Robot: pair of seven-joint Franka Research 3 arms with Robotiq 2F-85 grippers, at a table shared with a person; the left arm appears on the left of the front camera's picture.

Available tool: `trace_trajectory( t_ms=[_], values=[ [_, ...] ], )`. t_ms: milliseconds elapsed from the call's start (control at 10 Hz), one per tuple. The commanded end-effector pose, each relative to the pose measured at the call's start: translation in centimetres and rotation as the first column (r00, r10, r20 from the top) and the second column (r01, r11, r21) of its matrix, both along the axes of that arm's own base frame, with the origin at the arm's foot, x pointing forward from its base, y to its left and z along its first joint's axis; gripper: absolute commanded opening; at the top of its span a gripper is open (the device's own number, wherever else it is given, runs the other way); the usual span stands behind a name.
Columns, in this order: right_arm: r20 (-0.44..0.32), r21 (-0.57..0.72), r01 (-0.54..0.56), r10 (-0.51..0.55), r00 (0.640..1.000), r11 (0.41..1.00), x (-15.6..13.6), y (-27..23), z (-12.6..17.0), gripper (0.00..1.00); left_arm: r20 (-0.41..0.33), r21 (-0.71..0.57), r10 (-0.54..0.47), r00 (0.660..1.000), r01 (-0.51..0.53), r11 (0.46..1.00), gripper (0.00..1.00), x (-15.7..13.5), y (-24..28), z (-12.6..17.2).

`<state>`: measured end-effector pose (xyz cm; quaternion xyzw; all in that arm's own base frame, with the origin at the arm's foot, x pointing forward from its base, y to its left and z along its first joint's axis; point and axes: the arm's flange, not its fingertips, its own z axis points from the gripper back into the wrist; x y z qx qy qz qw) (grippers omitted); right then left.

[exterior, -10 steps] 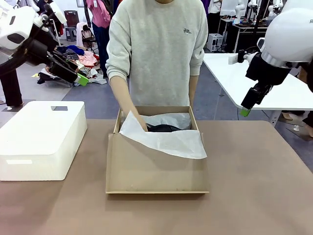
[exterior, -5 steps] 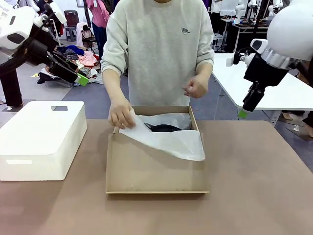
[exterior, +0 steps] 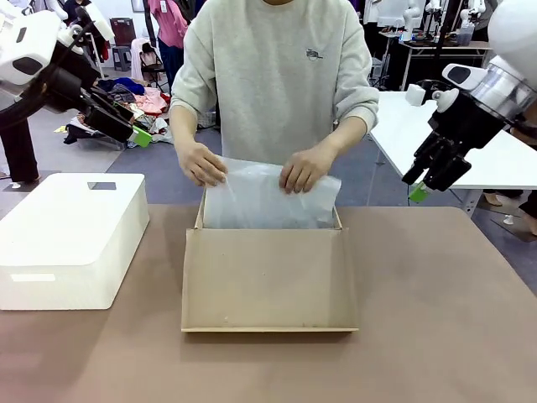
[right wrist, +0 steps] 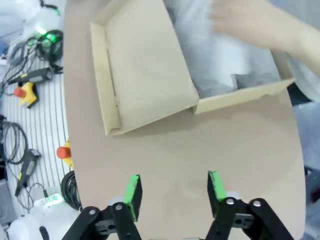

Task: Pack the shoes into the box.
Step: Close the Shoes Box.

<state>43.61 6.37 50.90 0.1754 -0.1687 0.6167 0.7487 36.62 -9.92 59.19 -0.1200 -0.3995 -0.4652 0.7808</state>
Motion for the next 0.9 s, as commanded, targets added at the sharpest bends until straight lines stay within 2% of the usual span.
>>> trace_trajectory(
  t_ms=[0, 200, 500, 700, 800],
  values=[
    [0.025, 0.037, -0.074, 0.074, 0.997, 0.997, 1.7, -0.9, -0.5, 0.0, 0.004, -0.007, -0.019, 1.0, 0.019, 1.0, 1.0, 0.1, 0.2, 0.0],
    [0.041, 0.023, -0.074, 0.073, 0.996, 0.997, 3.4, -1.2, -1.5, 0.0, 0.004, -0.007, -0.019, 1.0, 0.019, 1.0, 1.0, 0.1, 0.2, 0.0],
    [-0.011, 0.007, -0.062, 0.062, 0.998, 0.998, 5.4, -1.5, -2.6, 0.0, 0.004, -0.007, -0.019, 1.0, 0.019, 1.0, 1.0, 0.1, 0.2, 0.0],
    [-0.036, -0.033, -0.03, 0.028, 0.999, 0.999, 5.5, -1.5, -2.9, 0.0, 0.004, -0.007, -0.019, 1.0, 0.019, 1.0, 1.0, 0.1, 0.2, 0.0],
    [-0.043, -0.055, 0.029, -0.031, 0.999, 0.998, 5.1, -1.5, -2.5, 0.0, 0.004, -0.007, -0.019, 1.0, 0.019, 1.0, 1.0, 0.1, 0.2, 0.0]
  ],
)
